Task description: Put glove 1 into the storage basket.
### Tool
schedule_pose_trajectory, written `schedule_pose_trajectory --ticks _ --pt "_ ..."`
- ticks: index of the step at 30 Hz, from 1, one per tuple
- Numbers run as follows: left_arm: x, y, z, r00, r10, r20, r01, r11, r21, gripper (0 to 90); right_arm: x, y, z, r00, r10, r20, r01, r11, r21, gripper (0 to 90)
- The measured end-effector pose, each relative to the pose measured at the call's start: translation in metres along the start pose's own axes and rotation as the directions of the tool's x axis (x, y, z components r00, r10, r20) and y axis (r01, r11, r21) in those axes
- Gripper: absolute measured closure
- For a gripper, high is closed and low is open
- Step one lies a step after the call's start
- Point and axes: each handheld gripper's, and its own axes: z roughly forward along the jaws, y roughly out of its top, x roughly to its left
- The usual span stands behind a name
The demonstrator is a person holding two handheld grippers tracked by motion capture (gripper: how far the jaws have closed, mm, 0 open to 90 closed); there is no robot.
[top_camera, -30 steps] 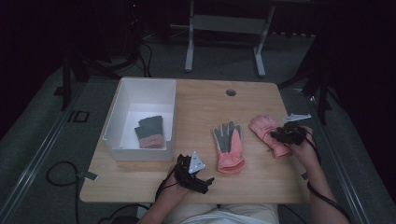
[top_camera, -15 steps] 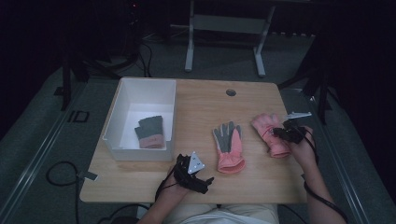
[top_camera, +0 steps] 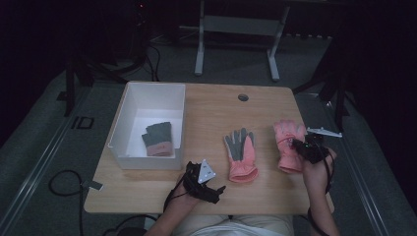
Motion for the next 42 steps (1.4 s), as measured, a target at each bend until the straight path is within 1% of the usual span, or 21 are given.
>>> schedule_pose_trajectory --ticks 2,5,8,11,13,18,22,23,24,25,26,27,29,30,32,33,35,36,40,41,42 --pt "0.001 0.000 0.000 1.0000 0.000 -0.001 0.000 1.0000 0.006 0.4 0.003 -0.008 0.006 1.0000 0.001 0.010 -0.001 1.000 0.022 88.0" --pt "0.001 0.000 0.000 1.0000 -0.004 0.000 0.004 1.0000 -0.001 0.4 0.009 -0.017 0.014 0.9999 0.003 0.013 -0.003 0.999 0.042 88.0" --pt "0.001 0.000 0.001 1.0000 0.000 0.001 0.000 1.0000 0.009 0.4 0.012 -0.023 0.022 0.9999 0.002 0.016 -0.003 0.998 0.057 88.0" --pt "0.000 0.000 0.001 1.0000 -0.002 0.000 0.002 1.0000 0.007 0.4 0.012 -0.028 0.033 0.9996 0.002 0.027 -0.004 0.997 0.074 88.0" --pt "0.001 -0.001 0.002 1.0000 -0.003 0.004 0.003 0.9999 0.014 0.4 0.012 -0.031 0.039 0.9995 0.011 0.029 -0.013 0.997 0.076 87.8" --pt "0.000 0.000 0.003 1.0000 0.001 0.004 -0.001 0.9999 0.016 0.4 0.012 -0.033 0.043 0.9997 0.001 0.026 -0.003 0.997 0.078 85.3" --pt "0.000 0.000 0.002 1.0000 0.003 0.009 -0.003 0.9998 0.018 0.4 0.010 -0.032 0.042 0.9999 -0.015 -0.007 0.015 0.997 0.071 80.2" --pt "0.000 -0.001 0.003 1.0000 0.002 0.008 -0.002 0.9999 0.017 0.5 0.008 -0.030 0.039 0.9997 -0.015 -0.021 0.016 0.998 0.062 78.7" --pt "0.001 -0.001 0.003 0.9999 -0.003 0.011 0.002 0.9998 0.018 0.5 0.005 -0.026 0.038 0.9989 -0.031 -0.034 0.033 0.998 0.049 76.6" --pt "0.001 -0.001 0.003 0.9999 -0.006 0.014 0.006 0.9998 0.019 0.5 0.003 -0.022 0.036 0.9957 -0.078 -0.050 0.080 0.996 0.037 73.0" --pt "0.002 -0.001 0.003 0.9998 -0.009 0.015 0.009 0.9998 0.019 0.4 0.003 -0.019 0.034 0.9924 -0.108 -0.060 0.110 0.993 0.034 71.3" --pt "0.002 -0.001 0.003 0.9998 -0.010 0.016 0.010 0.9998 0.019 0.5 0.001 -0.015 0.032 0.9861 -0.145 -0.082 0.147 0.989 0.030 69.6" --pt "0.002 0.000 0.003 0.9998 -0.011 0.017 0.011 0.9999 0.014 0.4 0.000 -0.011 0.029 0.9775 -0.187 -0.099 0.191 0.981 0.032 67.5" --pt "0.001 -0.001 0.003 0.9998 -0.009 0.018 0.009 0.9998 0.017 0.5 0.000 -0.009 0.029 0.9727 -0.212 -0.094 0.217 0.975 0.039 66.3" --pt "0.001 -0.001 0.003 0.9998 -0.005 0.017 0.005 0.9997 0.023 0.4 -0.001 -0.009 0.030 0.9569 -0.268 -0.111 0.273 0.961 0.033 63.8" --pt "0.001 -0.001 0.003 0.9998 -0.005 0.018 0.005 0.9998 0.022 0.5 -0.001 -0.011 0.031 0.9474 -0.300 -0.110 0.306 0.951 0.041 63.7" --pt "0.001 -0.001 0.002 0.9999 -0.003 0.016 0.002 0.9998 0.019 0.5 -0.001 -0.014 0.035 0.9368 -0.336 -0.096 0.343 0.937 0.068 63.8" --pt "0.001 -0.001 0.002 0.9998 -0.003 0.019 0.003 0.9998 0.020 0.4 -0.002 -0.016 0.037 0.9367 -0.336 -0.099 0.344 0.936 0.076 63.8" --pt "0.001 0.000 0.003 0.9998 -0.003 0.022 0.002 0.9998 0.021 0.4 -0.004 -0.025 0.044 0.9427 -0.318 -0.102 0.327 0.941 0.091 64.2" --pt "0.000 -0.001 0.003 0.9998 0.001 0.021 -0.001 0.9997 0.023 0.4 -0.003 -0.026 0.045 0.9413 -0.325 -0.093 0.333 0.938 0.094 64.5" --pt "0.000 -0.001 0.004 0.9998 0.002 0.021 -0.002 0.9997 0.026 0.4 -0.002 -0.028 0.047 0.9347 -0.345 -0.085 0.352 0.931 0.095 65.3"
